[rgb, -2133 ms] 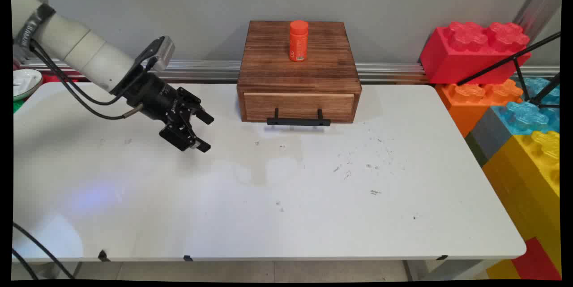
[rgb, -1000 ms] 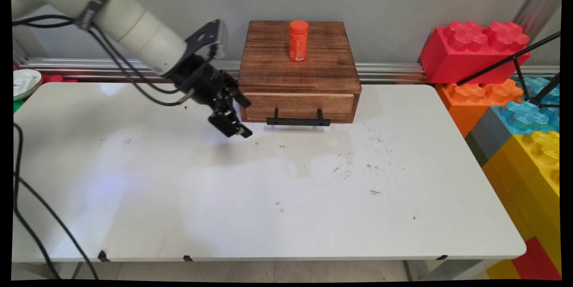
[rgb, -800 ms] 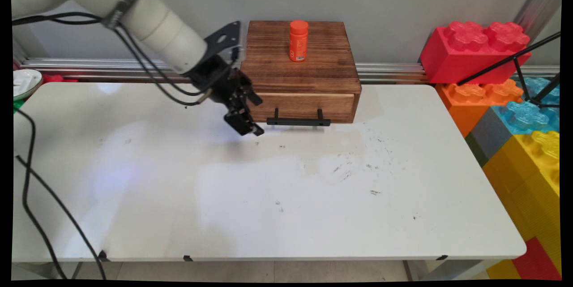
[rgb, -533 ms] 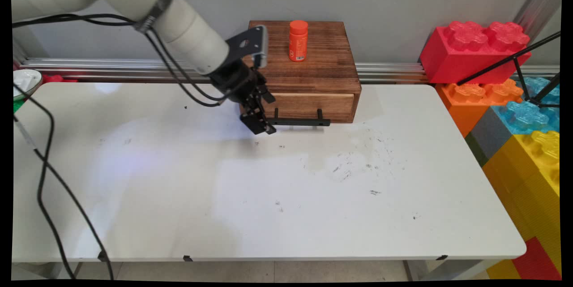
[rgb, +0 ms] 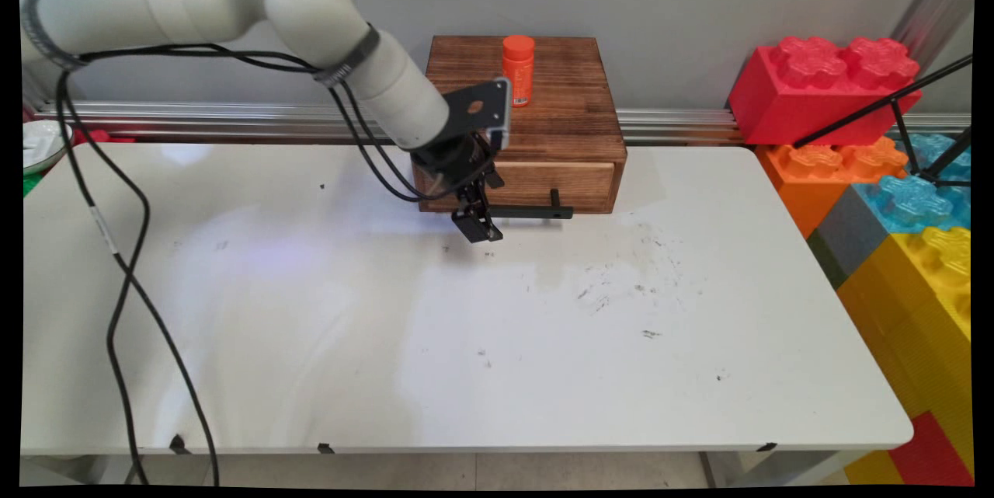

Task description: Open the drawer

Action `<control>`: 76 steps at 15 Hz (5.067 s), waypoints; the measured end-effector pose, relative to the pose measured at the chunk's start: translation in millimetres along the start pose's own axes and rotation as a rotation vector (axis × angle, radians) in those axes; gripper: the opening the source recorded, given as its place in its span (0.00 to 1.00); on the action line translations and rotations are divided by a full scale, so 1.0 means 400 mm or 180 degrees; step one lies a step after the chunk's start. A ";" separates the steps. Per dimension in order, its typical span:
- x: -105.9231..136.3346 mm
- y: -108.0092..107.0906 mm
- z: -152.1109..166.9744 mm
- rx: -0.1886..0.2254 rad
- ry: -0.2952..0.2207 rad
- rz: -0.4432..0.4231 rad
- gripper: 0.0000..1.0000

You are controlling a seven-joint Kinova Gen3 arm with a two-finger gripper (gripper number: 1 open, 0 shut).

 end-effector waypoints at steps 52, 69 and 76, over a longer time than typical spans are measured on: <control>0.096 0.227 0.178 -0.0365 -0.0121 -0.0251 1.00; 0.109 0.390 0.117 -0.0420 -0.0066 -0.0194 1.00; 0.113 0.456 0.102 -0.0492 -0.0037 -0.0163 1.00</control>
